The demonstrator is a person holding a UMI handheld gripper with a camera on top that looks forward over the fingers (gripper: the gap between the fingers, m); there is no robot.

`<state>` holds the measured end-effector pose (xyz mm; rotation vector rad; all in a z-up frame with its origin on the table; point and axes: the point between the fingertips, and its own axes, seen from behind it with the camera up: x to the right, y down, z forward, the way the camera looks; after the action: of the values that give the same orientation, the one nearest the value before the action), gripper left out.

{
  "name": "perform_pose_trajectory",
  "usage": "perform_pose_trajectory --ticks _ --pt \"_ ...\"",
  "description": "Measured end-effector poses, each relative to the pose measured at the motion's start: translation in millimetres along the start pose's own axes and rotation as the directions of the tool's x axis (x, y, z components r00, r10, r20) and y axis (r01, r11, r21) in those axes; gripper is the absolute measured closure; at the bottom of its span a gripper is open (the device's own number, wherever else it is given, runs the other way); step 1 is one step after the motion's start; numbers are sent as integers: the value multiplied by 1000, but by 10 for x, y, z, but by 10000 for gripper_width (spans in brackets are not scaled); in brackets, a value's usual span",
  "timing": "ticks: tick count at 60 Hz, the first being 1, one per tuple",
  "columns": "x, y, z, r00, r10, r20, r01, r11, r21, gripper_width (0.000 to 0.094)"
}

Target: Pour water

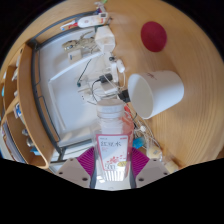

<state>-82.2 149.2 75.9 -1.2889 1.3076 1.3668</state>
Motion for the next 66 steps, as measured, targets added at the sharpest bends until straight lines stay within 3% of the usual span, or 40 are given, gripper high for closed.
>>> perform_pose_trajectory --ticks 12,23,29,35,41,48,55,59,66 --pt "64 -106 28 982 189 -10 -188 982 15 477" --pt "59 -127 8 984 177 -21 -176 984 8 475" --pt "-68 -100 -50 998 55 -25 -55 998 -6 477" --pt "-308 -46 -179 963 -265 -44 262 963 -60 474" --pt "-491 -282 -330 778 -622 -90 617 783 -77 474" --pt "-741 -733 -523 427 -890 -161 895 441 -67 473" --pt "-751 -1324 -622 86 -962 -259 992 107 -66 459" --pt "-787 -1534 -698 -40 -952 -302 993 -4 -121 460" --pt "-582 -1945 -653 -167 -924 -345 983 -128 -132 461"
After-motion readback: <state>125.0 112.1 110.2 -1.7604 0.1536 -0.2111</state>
